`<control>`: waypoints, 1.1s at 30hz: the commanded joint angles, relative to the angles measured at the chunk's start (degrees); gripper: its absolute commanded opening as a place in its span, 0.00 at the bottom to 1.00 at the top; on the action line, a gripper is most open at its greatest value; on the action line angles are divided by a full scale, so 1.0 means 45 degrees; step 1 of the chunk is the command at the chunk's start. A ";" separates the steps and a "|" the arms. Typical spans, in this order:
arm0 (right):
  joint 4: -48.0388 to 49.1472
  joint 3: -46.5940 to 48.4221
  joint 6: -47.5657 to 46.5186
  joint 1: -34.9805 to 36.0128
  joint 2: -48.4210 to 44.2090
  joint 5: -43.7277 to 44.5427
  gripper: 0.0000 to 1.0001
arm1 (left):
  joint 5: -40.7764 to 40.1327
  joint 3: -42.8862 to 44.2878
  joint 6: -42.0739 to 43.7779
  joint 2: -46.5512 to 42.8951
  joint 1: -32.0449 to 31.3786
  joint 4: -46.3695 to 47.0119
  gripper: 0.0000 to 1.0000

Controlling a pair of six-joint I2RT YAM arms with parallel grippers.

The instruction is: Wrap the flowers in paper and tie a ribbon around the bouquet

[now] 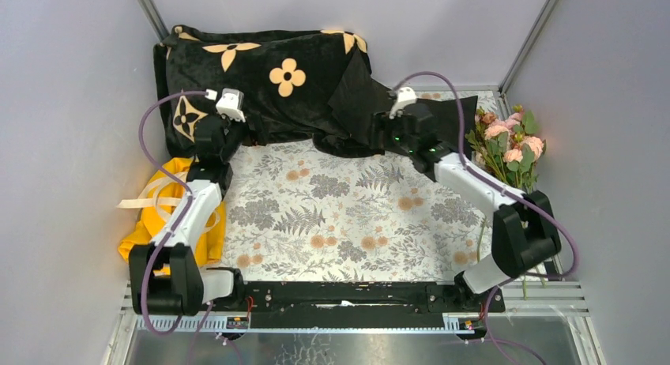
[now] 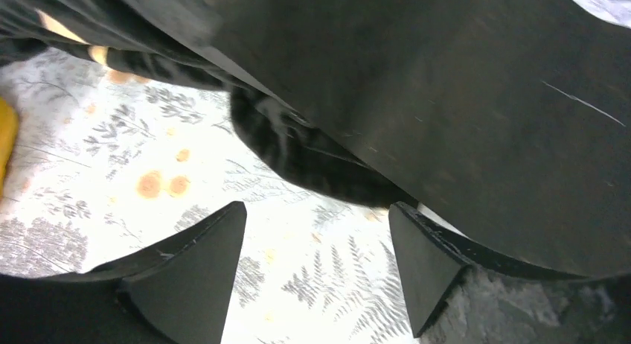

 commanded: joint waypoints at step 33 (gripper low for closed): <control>-0.0831 1.2529 -0.3829 0.3817 0.9786 0.9023 0.52 | 0.4276 0.1267 -0.1099 0.0053 0.0034 -0.4893 0.77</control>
